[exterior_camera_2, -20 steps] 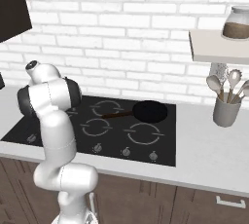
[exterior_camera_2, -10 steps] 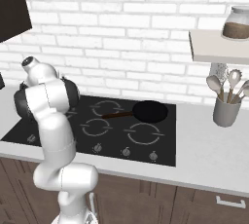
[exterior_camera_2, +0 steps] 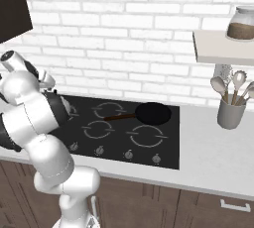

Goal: Pick the kettle from the counter and place it on a stove burner. Then turn the burner on.

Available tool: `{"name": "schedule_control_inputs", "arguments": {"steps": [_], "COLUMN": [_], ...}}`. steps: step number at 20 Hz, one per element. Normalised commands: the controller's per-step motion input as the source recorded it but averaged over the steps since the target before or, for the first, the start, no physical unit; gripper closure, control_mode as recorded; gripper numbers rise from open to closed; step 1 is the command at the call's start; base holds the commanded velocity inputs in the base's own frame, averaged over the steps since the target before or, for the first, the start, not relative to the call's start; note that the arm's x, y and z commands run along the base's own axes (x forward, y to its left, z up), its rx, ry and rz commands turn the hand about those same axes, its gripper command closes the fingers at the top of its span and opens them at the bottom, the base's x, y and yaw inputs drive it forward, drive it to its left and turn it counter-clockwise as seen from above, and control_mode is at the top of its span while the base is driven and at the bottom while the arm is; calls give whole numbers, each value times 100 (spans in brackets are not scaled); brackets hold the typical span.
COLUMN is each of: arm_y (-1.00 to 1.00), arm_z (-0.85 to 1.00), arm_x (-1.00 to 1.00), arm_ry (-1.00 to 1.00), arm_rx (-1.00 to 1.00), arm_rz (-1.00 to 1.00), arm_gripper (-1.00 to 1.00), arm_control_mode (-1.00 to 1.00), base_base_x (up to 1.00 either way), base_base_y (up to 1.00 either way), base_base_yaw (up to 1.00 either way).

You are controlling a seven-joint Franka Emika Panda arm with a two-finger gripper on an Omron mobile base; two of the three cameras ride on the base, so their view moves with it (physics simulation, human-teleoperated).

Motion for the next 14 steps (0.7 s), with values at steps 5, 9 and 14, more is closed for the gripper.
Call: {"name": "schedule_control_inputs", "arguments": {"steps": [5,9,14], "arm_y": [18,29,18], "arm_z": [-63,-81,-95], "arm_x": [-100,-100,-30], "arm_ry": [36,45,65], "arm_rx": [19,17,7], "arm_rz": [-33,-33,-8], "arm_gripper": [-100,-100,-100], "arm_control_mode": [-100,-100,-100], "base_base_x": [0,0,0], "base_base_y": [0,0,0], "base_base_yaw": [0,0,0]}}
